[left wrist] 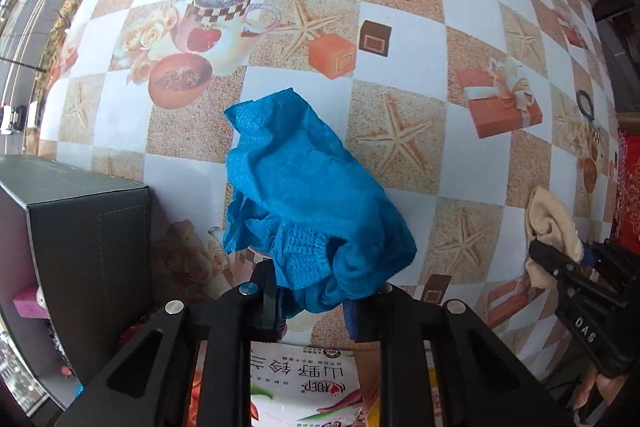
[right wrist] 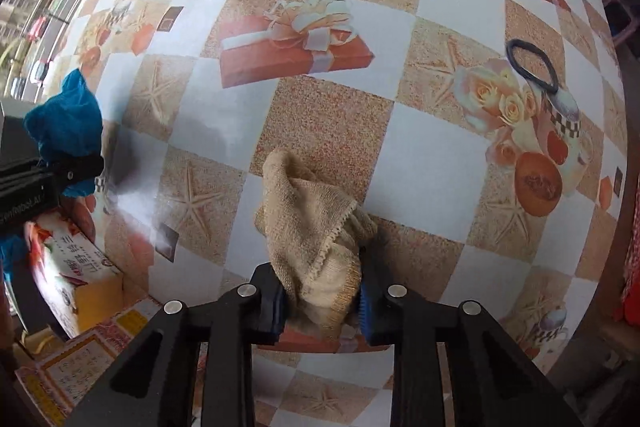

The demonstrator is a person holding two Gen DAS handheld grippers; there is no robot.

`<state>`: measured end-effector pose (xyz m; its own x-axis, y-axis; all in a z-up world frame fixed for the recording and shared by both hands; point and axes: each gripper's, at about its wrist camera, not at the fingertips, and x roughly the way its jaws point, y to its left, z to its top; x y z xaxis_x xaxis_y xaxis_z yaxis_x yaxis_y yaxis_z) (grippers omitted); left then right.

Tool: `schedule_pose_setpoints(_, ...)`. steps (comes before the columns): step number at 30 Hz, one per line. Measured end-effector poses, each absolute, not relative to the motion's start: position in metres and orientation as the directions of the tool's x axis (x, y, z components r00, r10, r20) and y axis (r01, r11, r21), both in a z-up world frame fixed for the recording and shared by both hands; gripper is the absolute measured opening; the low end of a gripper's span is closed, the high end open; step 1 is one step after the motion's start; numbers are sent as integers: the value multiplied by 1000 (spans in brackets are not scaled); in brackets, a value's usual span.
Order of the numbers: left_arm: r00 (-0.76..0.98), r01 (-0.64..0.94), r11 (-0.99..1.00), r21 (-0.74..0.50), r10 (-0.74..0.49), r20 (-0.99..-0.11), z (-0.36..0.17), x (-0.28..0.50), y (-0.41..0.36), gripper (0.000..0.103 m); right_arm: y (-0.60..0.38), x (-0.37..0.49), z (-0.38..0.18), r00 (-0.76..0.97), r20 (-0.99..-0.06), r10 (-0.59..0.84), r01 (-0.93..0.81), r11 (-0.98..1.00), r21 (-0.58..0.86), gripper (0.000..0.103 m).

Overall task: Organize soft objects
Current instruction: 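Carry the blue cloth and beige towel over the white box with both tools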

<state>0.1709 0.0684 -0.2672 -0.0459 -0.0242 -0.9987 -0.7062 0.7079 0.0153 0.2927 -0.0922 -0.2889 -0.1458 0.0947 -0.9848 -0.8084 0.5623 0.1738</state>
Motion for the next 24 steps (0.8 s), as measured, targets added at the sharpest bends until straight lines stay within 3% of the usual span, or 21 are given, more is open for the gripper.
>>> schedule_pose_setpoints(12, 96, -581, 812, -52, 5, -995, -173, 133, 20, 24, -118, 281, -213, -167, -948, 272, -712, 631, 307, 29)
schedule_pose_setpoints(24, 127, -409, 905, -119, -72, -989, -135, 86, -38, 24, -126, 238, -113, -121, -895, 430, -698, 604, 384, 29)
